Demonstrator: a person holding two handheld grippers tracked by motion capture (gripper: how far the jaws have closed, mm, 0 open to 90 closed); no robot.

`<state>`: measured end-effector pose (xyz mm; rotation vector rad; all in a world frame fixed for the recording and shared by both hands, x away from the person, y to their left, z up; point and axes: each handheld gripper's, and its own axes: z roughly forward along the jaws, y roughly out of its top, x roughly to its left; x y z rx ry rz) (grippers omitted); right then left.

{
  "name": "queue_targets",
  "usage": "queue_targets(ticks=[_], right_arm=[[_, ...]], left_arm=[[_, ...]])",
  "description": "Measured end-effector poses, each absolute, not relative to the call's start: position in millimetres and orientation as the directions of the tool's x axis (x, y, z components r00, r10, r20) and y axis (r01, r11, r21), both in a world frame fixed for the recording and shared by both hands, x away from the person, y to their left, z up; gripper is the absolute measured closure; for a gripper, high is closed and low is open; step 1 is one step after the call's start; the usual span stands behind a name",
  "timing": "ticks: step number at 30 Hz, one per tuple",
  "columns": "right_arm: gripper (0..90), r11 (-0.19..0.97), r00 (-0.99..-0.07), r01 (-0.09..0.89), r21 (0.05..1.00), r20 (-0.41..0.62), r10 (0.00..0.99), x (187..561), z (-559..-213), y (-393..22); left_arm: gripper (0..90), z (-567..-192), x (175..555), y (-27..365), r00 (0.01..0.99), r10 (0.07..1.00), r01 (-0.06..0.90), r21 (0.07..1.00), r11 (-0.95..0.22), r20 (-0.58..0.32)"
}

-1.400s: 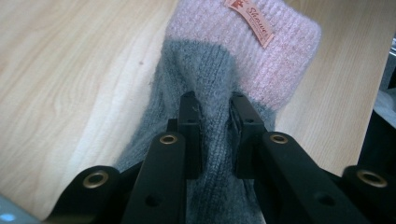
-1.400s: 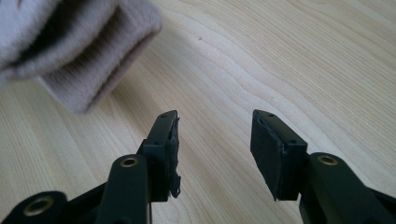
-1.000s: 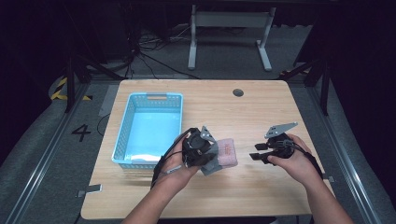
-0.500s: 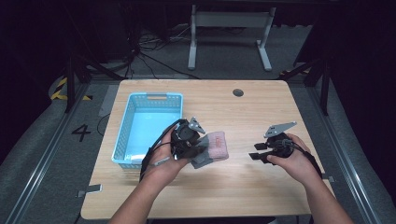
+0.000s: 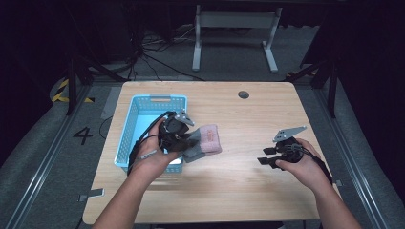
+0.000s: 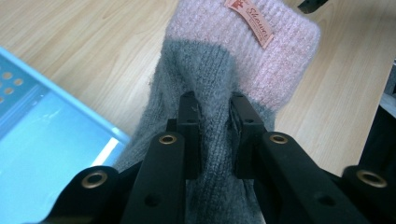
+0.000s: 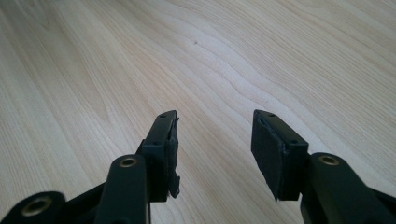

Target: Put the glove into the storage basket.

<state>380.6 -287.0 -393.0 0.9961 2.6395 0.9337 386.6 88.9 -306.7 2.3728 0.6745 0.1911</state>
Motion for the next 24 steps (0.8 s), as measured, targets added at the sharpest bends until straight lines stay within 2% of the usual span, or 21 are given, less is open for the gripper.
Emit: queue_targets(ticks=[8,24], right_arm=[[52.0,0.574,-0.752,0.549,0.607,0.059,0.657,376.7,-394.5,-290.8],[51.7,0.571,-0.740,0.570,0.591,0.067,0.669,375.1,-401.0,-291.2]], left_arm=[[77.8,-303.4,401.5,112.0,0.879,0.476,0.386,0.634,-0.670,-0.032],[77.8,-301.6,428.6,157.5,0.840,0.540,0.428,0.668,-0.609,-0.046]])
